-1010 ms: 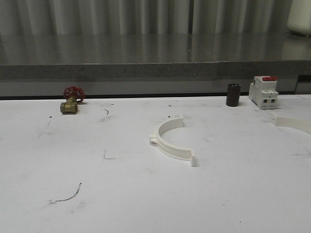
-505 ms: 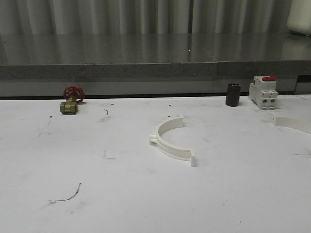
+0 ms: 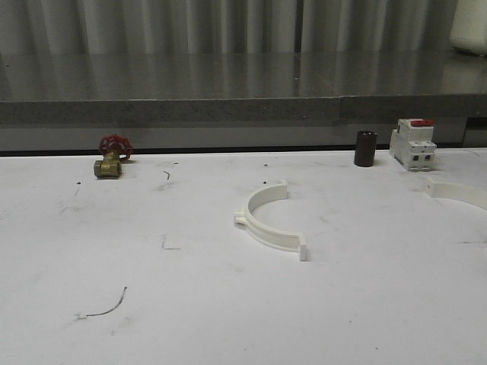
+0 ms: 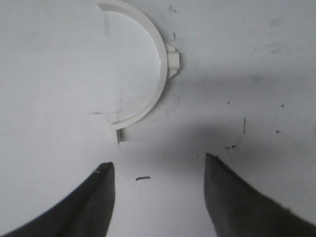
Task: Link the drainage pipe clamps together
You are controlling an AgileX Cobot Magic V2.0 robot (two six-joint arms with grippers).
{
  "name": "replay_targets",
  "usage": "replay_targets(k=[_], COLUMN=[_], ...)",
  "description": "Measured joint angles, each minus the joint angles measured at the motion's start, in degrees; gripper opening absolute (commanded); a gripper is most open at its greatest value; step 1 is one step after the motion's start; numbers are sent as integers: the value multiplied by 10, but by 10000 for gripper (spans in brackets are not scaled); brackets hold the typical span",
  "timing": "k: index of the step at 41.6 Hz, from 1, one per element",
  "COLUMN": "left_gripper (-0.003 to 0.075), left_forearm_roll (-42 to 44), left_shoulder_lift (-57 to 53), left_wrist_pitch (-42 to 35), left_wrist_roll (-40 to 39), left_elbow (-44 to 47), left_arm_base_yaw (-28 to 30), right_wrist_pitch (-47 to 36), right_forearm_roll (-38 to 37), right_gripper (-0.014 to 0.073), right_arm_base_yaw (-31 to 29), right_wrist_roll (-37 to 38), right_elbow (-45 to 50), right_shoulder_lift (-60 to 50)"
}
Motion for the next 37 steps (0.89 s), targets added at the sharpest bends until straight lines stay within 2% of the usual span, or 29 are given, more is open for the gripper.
replay_targets(k=[16, 33, 37], left_gripper=[335, 335, 335], left_forearm_roll=[0, 0, 0], left_shoulder_lift=[0, 0, 0], left_wrist_pitch=[0, 0, 0], left_wrist_roll=[0, 0, 0], left_elbow=[0, 0, 0], left_arm_base_yaw=[0, 0, 0], right_wrist_pitch=[-90, -167, -174], right_forearm_roll=[-7, -27, -27], right_gripper=[435, 435, 396], right_arm_base_yaw=[0, 0, 0], right_wrist_roll=[-1, -2, -2], right_elbow=[-29, -32, -33], right_shoulder_lift=[141, 225, 237])
